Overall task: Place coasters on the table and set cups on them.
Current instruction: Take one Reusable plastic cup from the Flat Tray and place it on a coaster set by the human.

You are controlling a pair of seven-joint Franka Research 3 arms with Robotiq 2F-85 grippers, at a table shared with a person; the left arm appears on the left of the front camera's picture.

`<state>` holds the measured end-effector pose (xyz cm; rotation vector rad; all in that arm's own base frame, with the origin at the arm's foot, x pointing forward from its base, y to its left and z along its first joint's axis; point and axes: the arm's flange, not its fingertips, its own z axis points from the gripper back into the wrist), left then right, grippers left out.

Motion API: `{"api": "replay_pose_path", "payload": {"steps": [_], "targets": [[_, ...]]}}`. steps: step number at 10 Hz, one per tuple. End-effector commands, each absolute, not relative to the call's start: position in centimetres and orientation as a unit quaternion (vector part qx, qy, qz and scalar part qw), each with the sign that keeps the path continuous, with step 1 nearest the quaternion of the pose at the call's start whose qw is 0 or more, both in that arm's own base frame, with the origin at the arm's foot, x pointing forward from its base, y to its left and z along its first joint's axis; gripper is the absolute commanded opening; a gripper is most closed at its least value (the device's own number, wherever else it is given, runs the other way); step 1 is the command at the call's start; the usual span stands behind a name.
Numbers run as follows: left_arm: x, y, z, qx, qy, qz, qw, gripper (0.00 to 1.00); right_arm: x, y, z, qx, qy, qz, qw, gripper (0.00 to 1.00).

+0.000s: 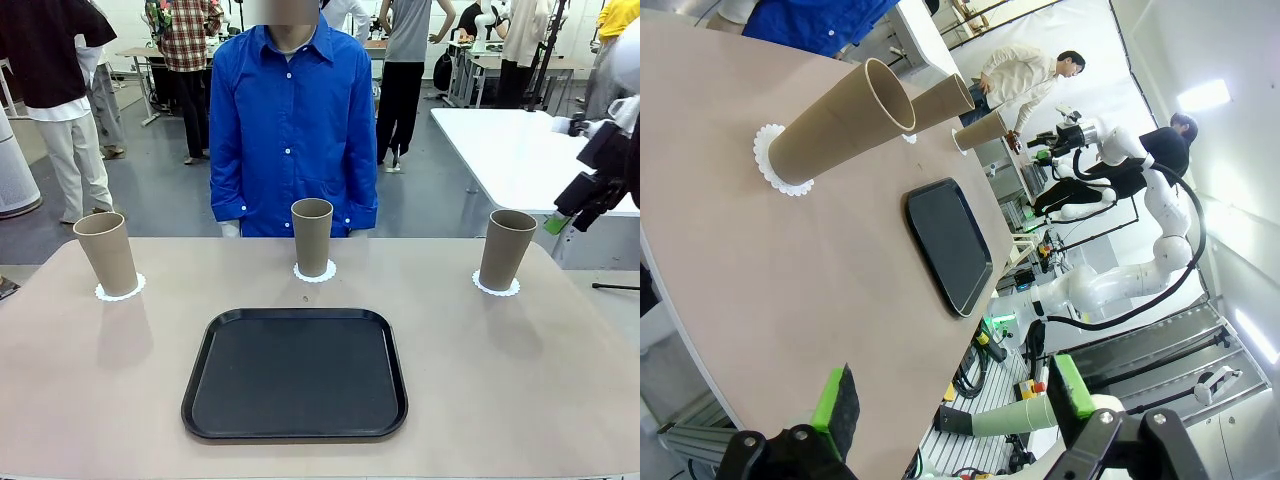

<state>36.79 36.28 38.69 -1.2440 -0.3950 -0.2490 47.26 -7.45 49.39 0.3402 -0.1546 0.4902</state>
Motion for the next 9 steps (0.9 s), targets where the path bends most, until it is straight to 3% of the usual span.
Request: {"api": "replay_pose_path", "payload": {"steps": [1, 4, 9], "targets": [[36.5, 36.3, 38.9, -0.577, -0.18, -0.119, 0.788, 1.0, 44.8, -11.6, 50.2, 0.359, -0.078, 0.199, 0.909, 1.0], [36.5, 36.3, 38.9, -0.577, -0.18, -0.119, 0.788, 1.0, 41.3, -19.7, 49.1, 0.49, -0.127, 0.113, 0.855, 1.0], [36.5, 36.3, 38.9, -0.577, -0.18, -0.119, 0.788, 1.0, 38.9, -27.5, 42.9, 0.558, -0.146, 0.0, 0.817, 1.0]]}}
